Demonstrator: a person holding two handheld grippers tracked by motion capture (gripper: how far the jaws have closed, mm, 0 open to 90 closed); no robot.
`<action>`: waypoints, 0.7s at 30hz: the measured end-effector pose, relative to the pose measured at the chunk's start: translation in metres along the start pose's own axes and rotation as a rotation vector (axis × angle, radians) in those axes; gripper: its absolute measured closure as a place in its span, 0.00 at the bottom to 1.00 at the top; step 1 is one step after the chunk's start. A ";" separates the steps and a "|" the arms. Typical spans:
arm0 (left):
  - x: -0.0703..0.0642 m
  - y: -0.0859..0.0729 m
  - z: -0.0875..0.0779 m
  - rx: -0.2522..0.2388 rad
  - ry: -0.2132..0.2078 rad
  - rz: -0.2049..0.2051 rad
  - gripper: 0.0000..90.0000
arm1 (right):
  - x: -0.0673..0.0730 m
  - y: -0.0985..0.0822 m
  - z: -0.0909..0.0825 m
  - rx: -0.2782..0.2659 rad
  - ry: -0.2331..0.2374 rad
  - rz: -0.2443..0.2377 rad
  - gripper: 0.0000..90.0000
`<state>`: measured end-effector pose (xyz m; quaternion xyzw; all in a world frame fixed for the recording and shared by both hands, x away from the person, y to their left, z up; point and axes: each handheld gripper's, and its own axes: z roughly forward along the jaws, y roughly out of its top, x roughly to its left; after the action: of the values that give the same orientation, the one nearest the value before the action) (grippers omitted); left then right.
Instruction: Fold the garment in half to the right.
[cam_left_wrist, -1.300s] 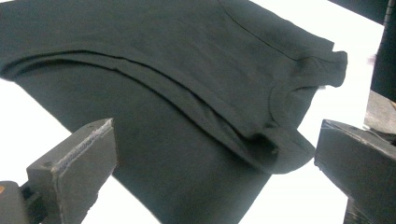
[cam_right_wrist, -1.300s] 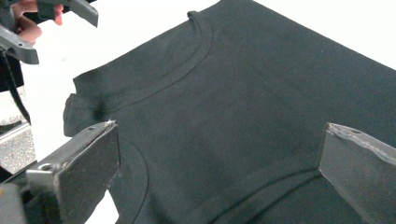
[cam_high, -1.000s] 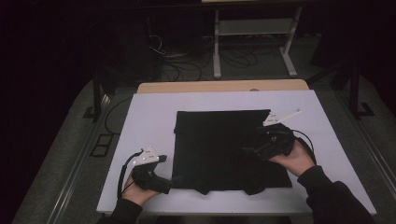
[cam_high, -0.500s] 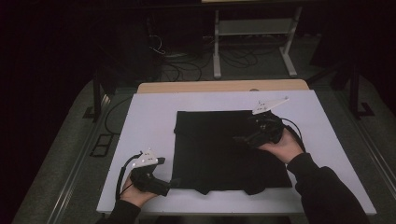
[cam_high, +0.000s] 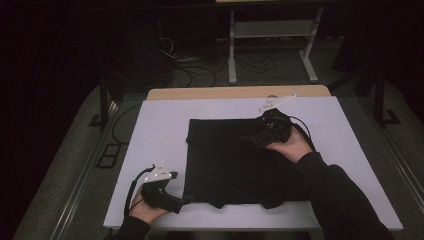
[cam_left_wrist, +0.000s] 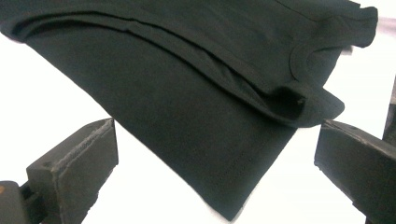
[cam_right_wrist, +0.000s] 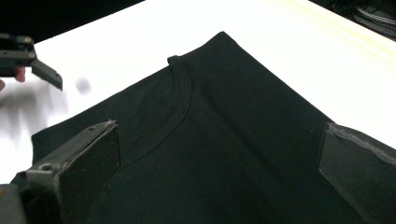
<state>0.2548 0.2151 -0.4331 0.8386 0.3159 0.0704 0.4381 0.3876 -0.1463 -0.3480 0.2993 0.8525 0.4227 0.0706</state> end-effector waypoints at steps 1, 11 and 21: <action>0.000 0.000 0.001 0.004 0.000 -0.001 0.00 | -0.001 0.002 0.002 0.000 -0.002 -0.001 0.00; -0.001 -0.003 0.008 0.056 -0.011 0.014 0.00 | -0.005 0.025 0.022 0.009 0.003 -0.005 0.00; -0.002 -0.005 0.012 0.086 -0.014 0.016 0.00 | -0.007 0.035 0.044 0.019 0.008 -0.006 0.00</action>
<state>0.2557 0.2072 -0.4438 0.8595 0.3089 0.0543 0.4035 0.4257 -0.1047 -0.3498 0.2957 0.8578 0.4153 0.0659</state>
